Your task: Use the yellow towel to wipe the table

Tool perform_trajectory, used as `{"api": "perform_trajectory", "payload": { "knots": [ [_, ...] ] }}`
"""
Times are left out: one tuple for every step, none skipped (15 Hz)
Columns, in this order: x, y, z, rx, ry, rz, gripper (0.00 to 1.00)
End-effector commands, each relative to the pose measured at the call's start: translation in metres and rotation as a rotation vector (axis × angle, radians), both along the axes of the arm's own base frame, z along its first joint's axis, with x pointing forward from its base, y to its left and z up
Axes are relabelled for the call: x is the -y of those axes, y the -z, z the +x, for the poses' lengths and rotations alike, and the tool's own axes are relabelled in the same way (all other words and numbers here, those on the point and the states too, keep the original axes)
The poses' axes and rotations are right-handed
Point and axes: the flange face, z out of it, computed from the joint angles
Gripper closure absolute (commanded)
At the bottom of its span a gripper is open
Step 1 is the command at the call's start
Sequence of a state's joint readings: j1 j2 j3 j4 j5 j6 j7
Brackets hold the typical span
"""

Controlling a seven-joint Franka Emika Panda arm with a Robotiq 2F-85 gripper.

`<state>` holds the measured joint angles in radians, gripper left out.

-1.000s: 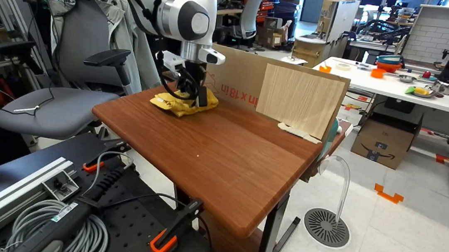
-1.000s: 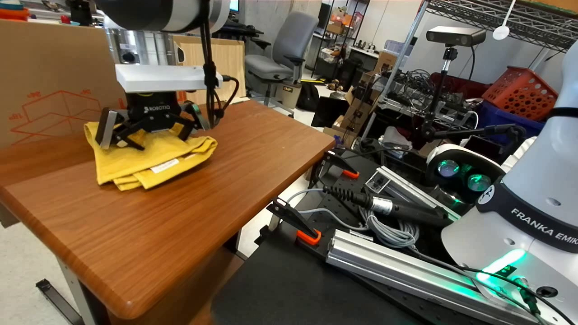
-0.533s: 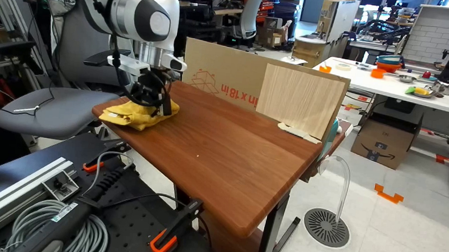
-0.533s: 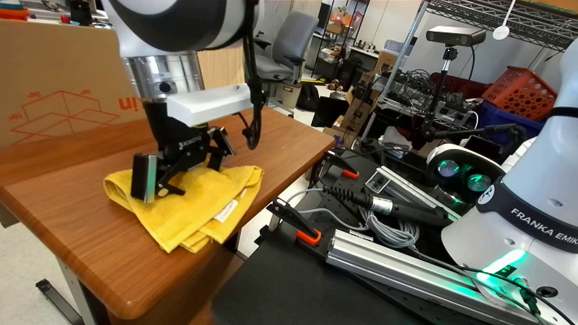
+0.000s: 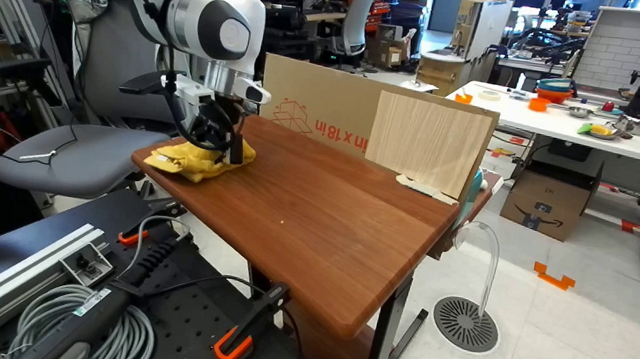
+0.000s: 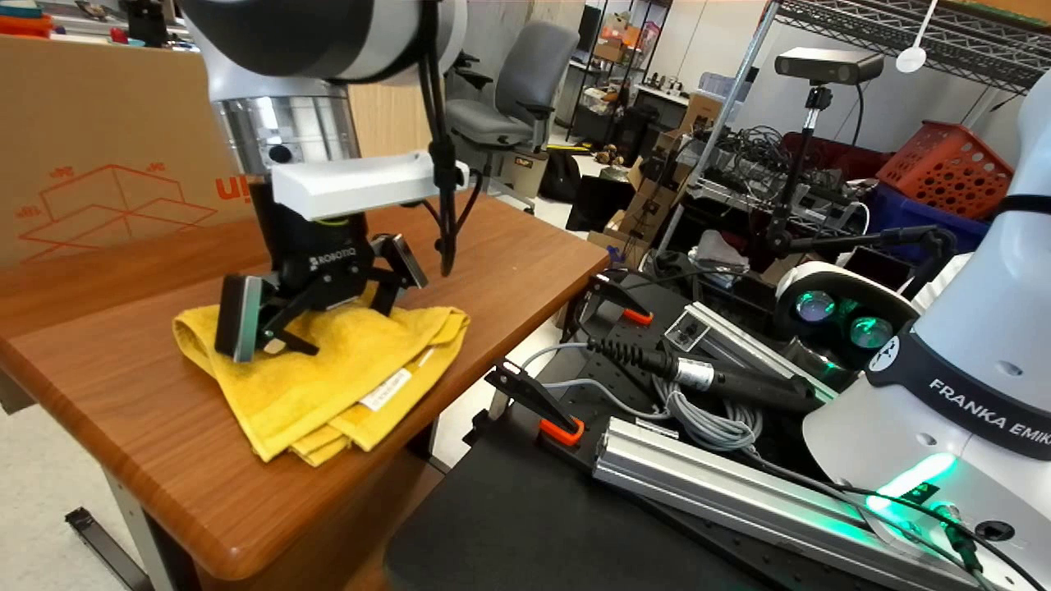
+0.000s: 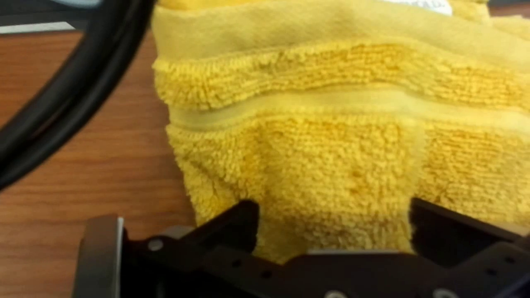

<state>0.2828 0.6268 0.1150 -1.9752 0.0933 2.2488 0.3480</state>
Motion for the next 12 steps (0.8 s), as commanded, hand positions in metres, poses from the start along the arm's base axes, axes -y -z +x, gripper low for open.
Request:
{"api": "perform_trajectory", "payload": {
  "knots": [
    [0.003,0.041,0.047,-0.004,0.095,0.074,0.0],
    [0.005,0.035,0.059,0.003,0.122,0.103,0.0],
    [0.009,0.024,0.077,0.026,0.166,0.144,0.0],
    [0.014,0.016,0.095,0.04,0.22,0.181,0.0],
    [0.021,0.01,0.111,0.041,0.271,0.204,0.0],
    [0.029,0.004,0.126,0.046,0.324,0.223,0.0],
    [0.041,0.001,0.142,0.056,0.379,0.24,0.0],
    [0.052,0.0,0.157,0.072,0.43,0.258,0.0],
    [0.071,-0.003,0.169,0.076,0.478,0.263,0.0],
    [0.091,-0.004,0.175,0.091,0.516,0.252,0.0],
    [0.115,-0.003,0.178,0.099,0.55,0.228,0.0],
    [0.144,-0.004,0.182,0.122,0.588,0.203,0.0]
  ]
}}
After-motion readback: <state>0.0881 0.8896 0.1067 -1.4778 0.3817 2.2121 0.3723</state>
